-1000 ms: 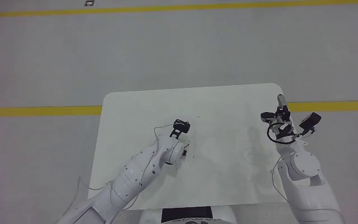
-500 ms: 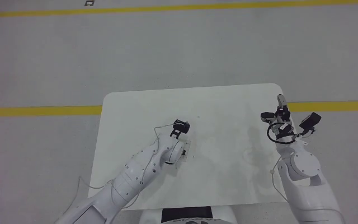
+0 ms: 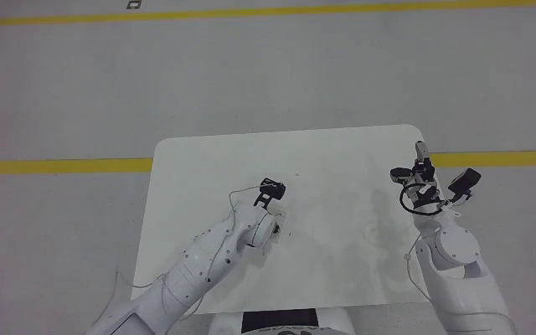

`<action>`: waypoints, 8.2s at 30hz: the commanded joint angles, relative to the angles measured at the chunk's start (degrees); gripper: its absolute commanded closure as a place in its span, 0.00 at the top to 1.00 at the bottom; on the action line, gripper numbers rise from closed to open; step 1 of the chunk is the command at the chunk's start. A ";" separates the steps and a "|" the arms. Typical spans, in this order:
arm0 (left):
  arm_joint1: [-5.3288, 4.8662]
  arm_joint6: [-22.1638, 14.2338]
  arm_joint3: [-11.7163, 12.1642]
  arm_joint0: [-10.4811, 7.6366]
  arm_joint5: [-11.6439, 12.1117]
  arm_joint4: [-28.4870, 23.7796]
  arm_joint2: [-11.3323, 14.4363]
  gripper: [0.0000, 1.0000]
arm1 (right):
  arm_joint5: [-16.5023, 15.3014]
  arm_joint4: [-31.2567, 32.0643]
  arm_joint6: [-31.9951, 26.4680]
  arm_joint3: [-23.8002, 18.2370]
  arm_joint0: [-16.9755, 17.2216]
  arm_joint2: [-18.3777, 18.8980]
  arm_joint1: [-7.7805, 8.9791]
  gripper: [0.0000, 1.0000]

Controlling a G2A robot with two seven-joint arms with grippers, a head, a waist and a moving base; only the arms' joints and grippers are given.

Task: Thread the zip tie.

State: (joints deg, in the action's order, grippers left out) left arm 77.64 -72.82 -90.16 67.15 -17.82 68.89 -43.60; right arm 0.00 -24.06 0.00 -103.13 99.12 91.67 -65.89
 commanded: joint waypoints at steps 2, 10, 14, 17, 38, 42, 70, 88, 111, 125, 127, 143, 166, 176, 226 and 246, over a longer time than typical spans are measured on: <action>-0.32 -0.34 -1.66 0.86 0.27 0.69 -0.41 0.00 | 0.00 0.00 0.00 0.00 0.00 0.00 0.00 1.00; -0.75 0.19 -2.96 1.84 1.20 1.35 -1.22 0.00 | 0.00 0.00 0.00 0.00 0.00 0.00 0.00 1.00; -0.91 0.48 -3.79 2.18 1.68 1.46 -1.56 0.00 | 0.00 0.00 0.00 0.00 0.00 0.00 0.00 1.00; -1.05 0.58 -4.45 2.57 1.92 1.67 -1.79 0.00 | 0.00 0.00 0.00 0.00 0.00 0.00 0.00 1.00; -1.73 3.62 -7.22 4.32 3.57 1.98 -3.27 0.00 | 0.00 0.00 0.00 0.00 0.00 0.00 0.00 1.00; -1.70 4.23 -6.11 3.91 3.77 1.56 -3.46 0.00 | 0.00 0.00 0.00 0.00 0.00 0.00 0.00 1.00; -1.06 4.03 -1.36 1.28 3.60 -0.46 -1.91 0.31 | 0.00 0.00 0.00 0.00 0.00 0.00 0.00 1.00; -0.83 3.47 -0.54 0.92 2.86 -1.37 -0.98 0.25 | 0.00 0.00 0.00 0.00 0.00 0.00 0.00 1.00; -0.95 8.50 1.80 0.46 7.56 -2.33 -0.12 0.18 | 0.00 0.00 0.00 0.00 0.00 0.00 0.00 1.00; -1.22 7.84 0.31 0.67 6.54 -1.86 -0.40 0.00 | 0.00 0.00 0.00 0.00 0.00 0.00 0.00 1.00; -1.53 7.28 -1.76 1.41 6.50 -1.31 -0.90 0.00 | 0.00 0.00 0.00 0.00 0.00 0.00 0.00 1.00; -4.97 6.88 -15.87 10.55 16.16 -0.87 -7.53 0.00 | 0.00 0.00 0.00 0.00 0.00 0.00 0.00 1.00; -8.55 7.83 -14.06 13.74 34.28 -24.87 -26.54 0.00 | 0.00 0.00 0.00 0.00 0.00 0.00 0.00 1.00; -12.66 6.67 -14.60 13.68 37.30 -37.63 -28.53 0.00 | 0.00 0.00 0.00 0.00 0.00 0.00 0.00 1.00; -21.68 17.56 -22.72 17.53 37.30 -40.74 -32.38 0.00 | 0.00 0.00 0.00 0.00 0.00 0.00 0.00 1.00; -21.68 17.56 -22.72 17.53 37.30 -40.74 -32.38 0.00 | 0.00 0.00 0.00 0.00 0.00 0.00 0.00 1.00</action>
State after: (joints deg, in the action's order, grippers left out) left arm 55.97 -55.26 -112.89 84.67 19.48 28.15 -75.98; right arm 0.00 -24.06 0.00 -103.13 99.12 91.67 -65.89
